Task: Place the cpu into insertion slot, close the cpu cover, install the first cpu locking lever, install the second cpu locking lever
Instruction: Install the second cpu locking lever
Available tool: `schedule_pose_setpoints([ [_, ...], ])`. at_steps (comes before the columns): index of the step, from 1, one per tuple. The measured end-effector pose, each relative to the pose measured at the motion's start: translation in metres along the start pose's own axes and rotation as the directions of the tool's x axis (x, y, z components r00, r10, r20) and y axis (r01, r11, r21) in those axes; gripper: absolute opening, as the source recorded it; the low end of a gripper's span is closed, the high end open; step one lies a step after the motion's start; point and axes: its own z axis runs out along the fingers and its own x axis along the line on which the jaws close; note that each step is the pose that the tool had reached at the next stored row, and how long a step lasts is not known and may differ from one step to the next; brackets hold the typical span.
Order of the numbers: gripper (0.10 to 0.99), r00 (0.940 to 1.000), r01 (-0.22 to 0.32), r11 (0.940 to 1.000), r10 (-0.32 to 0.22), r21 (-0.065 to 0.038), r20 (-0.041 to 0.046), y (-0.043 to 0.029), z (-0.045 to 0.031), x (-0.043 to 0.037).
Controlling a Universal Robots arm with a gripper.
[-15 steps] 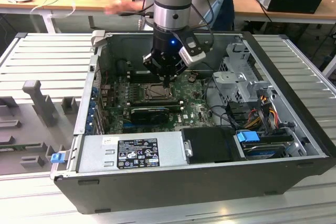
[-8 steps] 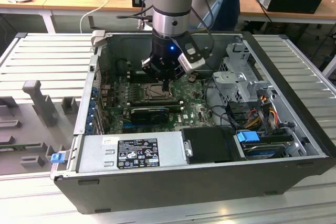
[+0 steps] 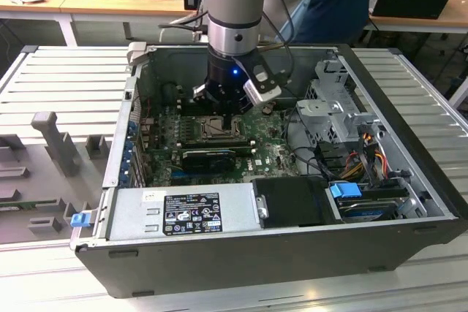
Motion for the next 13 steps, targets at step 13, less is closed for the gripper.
schedule_pose_setpoints([
  [13,0.106,1.0,0.0,1.0,0.0,-0.004,-0.0011,-0.0031,0.0029,0.0191],
])
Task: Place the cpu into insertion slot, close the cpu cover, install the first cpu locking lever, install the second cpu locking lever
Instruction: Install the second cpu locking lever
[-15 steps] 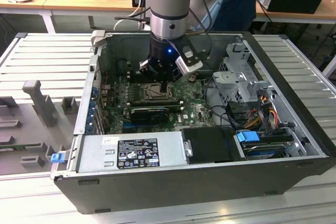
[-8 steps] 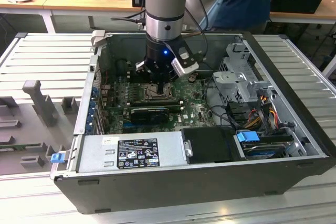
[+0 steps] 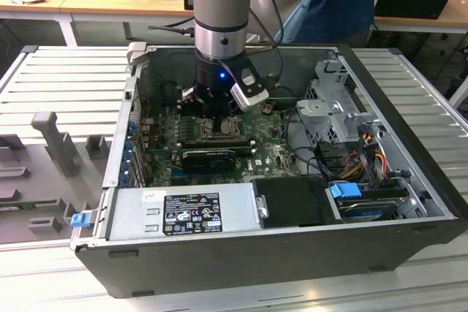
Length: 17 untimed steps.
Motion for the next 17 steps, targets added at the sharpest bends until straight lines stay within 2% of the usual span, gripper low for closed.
schedule_pose_setpoints([
  [4,0.106,1.0,0.0,1.0,0.0,-0.008,-0.0011,-0.0003,0.0007,0.0052],
  [7,0.106,1.0,0.0,0.9999,0.0,-0.012,-0.0052,-0.0034,0.004,0.0076],
  [13,0.106,1.0,0.006,0.9998,-0.006,-0.017,-0.0067,-0.0063,0.0161,0.009],
  [17,0.106,0.9999,0.009,0.9992,-0.009,-0.038,-0.0055,-0.01,0.019,0.016],
])
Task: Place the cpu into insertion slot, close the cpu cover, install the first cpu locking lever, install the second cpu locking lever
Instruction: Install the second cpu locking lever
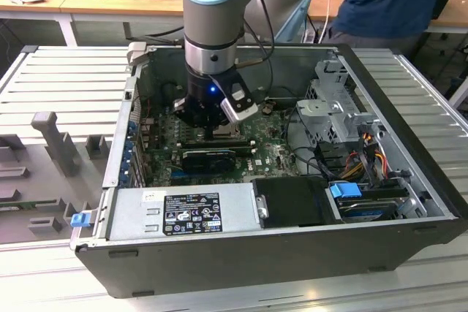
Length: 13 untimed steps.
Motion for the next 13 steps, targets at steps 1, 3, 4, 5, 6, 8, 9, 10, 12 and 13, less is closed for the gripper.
schedule_pose_setpoints([
  [1,0.106,1.0,0.0,1.0,0.0,-0.005,0.0003,-0.0015,0.0005,0.0012],
  [3,0.106,1.0,0.003,0.9997,-0.003,-0.024,0.0012,-0.005,0.002,0.0039],
  [4,0.106,1.0,0.006,0.9993,-0.006,-0.038,0.0019,-0.007,0.0027,0.0054],
  [5,0.106,1.0,0.009,0.9989,-0.009,-0.046,0.0022,-0.0082,0.0031,0.0061],
  [6,0.106,0.9999,0.012,0.9986,-0.012,-0.052,0.0024,-0.0091,0.0034,0.0069],
  [8,0.106,0.9999,0.017,0.9981,-0.017,-0.059,0.0028,-0.0105,0.0036,0.0083],
  [9,0.106,0.9998,0.021,0.9974,-0.021,-0.069,0.0037,-0.0126,0.004,0.01],
  [10,0.106,0.9997,0.023,0.9971,-0.023,-0.073,0.004,-0.0131,0.0045,0.0106],
  [12,0.106,0.9996,0.027,0.9961,-0.026,-0.084,0.005,-0.0141,0.006,0.0116],
  [13,0.106,0.9996,0.029,0.9952,-0.028,-0.093,0.0057,-0.0144,0.0068,0.0119],
])
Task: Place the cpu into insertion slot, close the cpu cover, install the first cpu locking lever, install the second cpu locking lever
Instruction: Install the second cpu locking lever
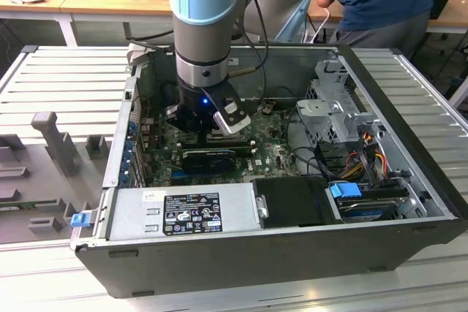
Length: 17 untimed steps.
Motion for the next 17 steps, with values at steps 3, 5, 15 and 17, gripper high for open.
schedule_pose_setpoints([
  [3,0.106,1.0,0.001,0.9999,-0.001,-0.011,0.0015,-0.0002,0.001,0.001],
  [5,0.106,1.0,0.001,0.9999,-0.001,-0.015,0.0022,-0.0005,0.003,0.0013],
  [15,0.106,1.0,0.001,0.9995,-0.001,-0.031,0.0037,-0.0012,0.0072,0.0018],
  [17,0.106,1.0,0.001,0.9994,-0.001,-0.035,0.0039,-0.0013,0.0076,0.0018],
])
